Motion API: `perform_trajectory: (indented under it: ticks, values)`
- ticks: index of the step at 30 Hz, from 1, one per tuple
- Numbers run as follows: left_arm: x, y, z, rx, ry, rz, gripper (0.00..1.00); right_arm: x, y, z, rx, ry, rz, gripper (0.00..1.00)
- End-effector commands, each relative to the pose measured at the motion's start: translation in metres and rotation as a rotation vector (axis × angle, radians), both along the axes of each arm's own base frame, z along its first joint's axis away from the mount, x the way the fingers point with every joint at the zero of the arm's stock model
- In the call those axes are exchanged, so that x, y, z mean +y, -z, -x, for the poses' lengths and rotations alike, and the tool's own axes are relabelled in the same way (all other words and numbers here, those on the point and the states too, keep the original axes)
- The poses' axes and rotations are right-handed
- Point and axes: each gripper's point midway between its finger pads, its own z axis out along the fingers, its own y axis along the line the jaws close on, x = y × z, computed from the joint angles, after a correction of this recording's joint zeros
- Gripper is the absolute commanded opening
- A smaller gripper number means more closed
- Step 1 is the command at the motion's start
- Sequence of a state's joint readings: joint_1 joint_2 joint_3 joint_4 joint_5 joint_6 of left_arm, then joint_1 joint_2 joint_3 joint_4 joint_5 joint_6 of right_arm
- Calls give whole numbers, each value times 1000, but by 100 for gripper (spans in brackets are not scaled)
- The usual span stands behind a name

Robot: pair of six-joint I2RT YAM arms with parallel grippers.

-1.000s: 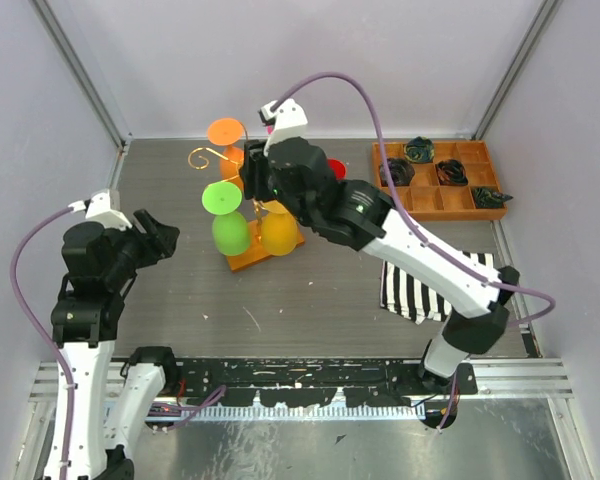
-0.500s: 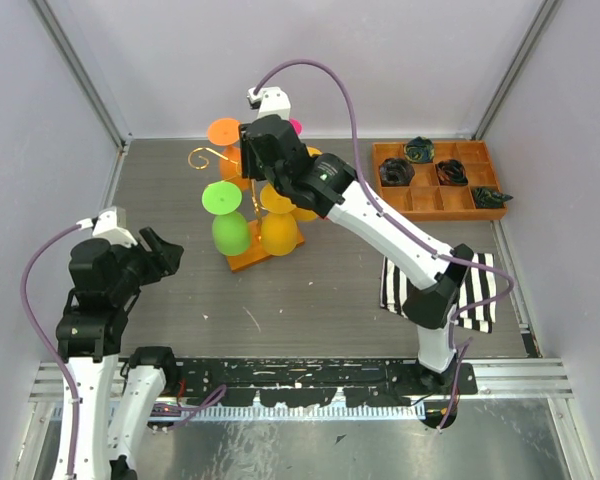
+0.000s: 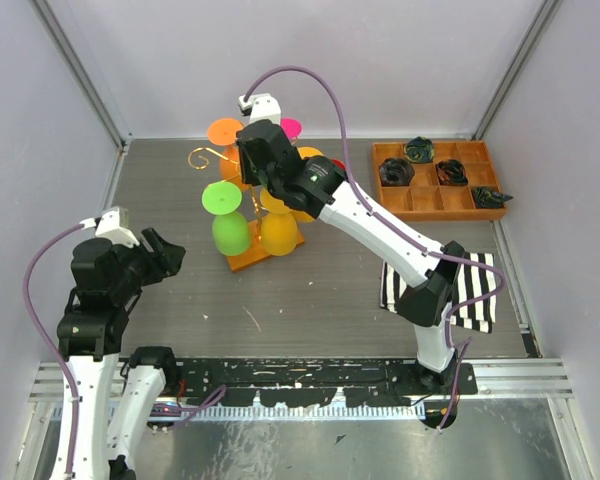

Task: Place the wine glass upside down on the wine glass rack
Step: Adjust the wine rack at the center of the board.

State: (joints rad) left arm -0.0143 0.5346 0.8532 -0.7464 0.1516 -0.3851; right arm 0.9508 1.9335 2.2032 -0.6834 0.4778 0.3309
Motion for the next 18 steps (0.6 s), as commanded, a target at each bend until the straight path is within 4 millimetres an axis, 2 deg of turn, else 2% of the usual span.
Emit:
perform_trajectory:
  ticks: [1,13,18]
  values:
    - [-2,1,-1,-7,18,-6,69,-1,-25,-3,-52,5,-35,30]
    - [-2,2,-3,-3,17,-8,69,-5,-21,-5,-112,-52,74,1]
    - [-2,3,-3,2,16,-8,69,-3,-29,-1,-185,-140,126,1]
